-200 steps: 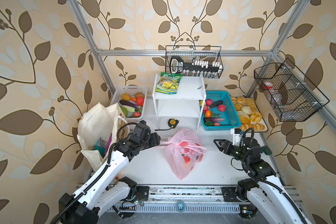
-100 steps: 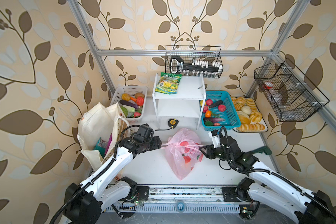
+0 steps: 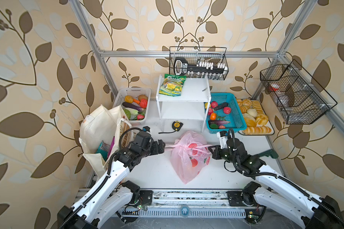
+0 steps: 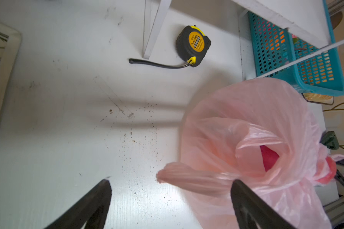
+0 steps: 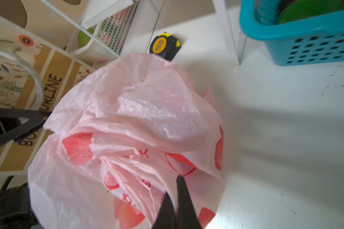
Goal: Place the mixed food into the grocery bags and tie them
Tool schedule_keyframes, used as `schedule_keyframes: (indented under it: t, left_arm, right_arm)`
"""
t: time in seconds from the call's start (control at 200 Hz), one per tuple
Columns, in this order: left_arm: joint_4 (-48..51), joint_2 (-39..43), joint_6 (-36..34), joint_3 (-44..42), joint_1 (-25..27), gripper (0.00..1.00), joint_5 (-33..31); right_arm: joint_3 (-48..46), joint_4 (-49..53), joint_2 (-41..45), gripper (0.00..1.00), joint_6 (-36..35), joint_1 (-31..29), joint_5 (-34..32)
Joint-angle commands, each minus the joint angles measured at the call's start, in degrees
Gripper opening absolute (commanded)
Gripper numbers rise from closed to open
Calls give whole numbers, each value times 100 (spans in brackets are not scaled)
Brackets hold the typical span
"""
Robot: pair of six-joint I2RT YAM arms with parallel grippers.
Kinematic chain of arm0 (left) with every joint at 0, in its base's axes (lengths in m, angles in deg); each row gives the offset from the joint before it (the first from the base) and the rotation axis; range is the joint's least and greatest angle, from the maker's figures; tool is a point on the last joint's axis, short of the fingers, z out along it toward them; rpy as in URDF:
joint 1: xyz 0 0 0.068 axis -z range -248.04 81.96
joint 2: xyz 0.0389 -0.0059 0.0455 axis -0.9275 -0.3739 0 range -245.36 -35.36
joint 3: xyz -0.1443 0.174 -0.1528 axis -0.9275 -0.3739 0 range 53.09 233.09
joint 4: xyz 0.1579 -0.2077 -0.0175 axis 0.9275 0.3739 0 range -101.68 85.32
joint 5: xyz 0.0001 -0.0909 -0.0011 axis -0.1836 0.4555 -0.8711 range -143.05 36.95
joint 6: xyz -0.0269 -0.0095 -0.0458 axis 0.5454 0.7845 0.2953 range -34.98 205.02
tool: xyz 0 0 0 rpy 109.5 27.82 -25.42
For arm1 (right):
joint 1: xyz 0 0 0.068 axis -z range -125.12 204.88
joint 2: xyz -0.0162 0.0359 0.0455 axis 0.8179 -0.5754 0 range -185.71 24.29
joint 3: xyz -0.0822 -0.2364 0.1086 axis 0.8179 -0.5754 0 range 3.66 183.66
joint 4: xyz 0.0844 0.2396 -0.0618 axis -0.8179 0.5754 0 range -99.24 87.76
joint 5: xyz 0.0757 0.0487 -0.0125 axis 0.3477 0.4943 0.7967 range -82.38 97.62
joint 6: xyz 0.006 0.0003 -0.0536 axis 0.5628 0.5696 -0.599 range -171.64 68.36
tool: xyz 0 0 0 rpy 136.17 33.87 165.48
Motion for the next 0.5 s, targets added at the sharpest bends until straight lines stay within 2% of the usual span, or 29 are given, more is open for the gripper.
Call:
schedule_keyframes:
  t: [0.0,0.19,0.495]
  left_arm:
    - [-610,253,-429,-198,-7,96,288]
    - [-1436,169,-947,-519,-1,92,1039]
    - [-2610,-98,-1665,-856,7,92,1735]
  right_arm:
    - [-35,100,161,0,411,445,-93]
    - [-79,120,256,0,363,1210,539]
    - [-77,204,220,0,290,1410,814]
